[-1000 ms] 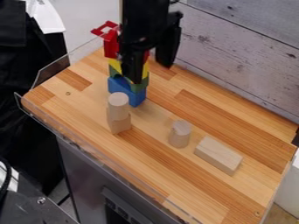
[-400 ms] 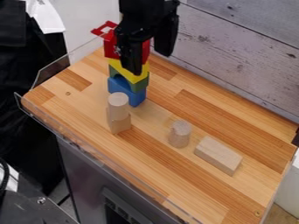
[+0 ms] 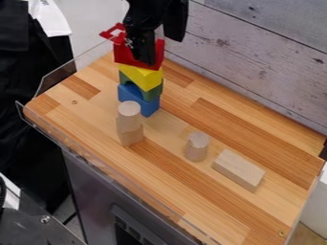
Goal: Picked the red arch and put it on the right side of the table
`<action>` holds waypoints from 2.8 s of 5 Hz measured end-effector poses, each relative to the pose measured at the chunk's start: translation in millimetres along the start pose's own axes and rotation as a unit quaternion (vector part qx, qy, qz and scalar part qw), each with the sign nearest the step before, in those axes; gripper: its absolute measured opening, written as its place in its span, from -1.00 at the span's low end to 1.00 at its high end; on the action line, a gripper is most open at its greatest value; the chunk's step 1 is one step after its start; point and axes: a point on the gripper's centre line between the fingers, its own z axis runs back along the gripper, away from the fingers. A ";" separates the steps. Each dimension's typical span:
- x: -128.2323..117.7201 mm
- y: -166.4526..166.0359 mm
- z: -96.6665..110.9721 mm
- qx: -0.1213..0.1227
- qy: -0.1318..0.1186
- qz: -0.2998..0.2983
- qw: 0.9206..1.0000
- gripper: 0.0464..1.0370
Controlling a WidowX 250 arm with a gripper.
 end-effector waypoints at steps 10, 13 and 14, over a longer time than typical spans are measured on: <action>-12.2 0.5 3.9 0.013 -0.036 0.086 0.996 0.03; -106.4 43.7 -21.2 0.002 0.034 -0.006 0.999 0.03; -122.2 47.8 -46.6 0.031 0.048 -0.016 0.998 0.03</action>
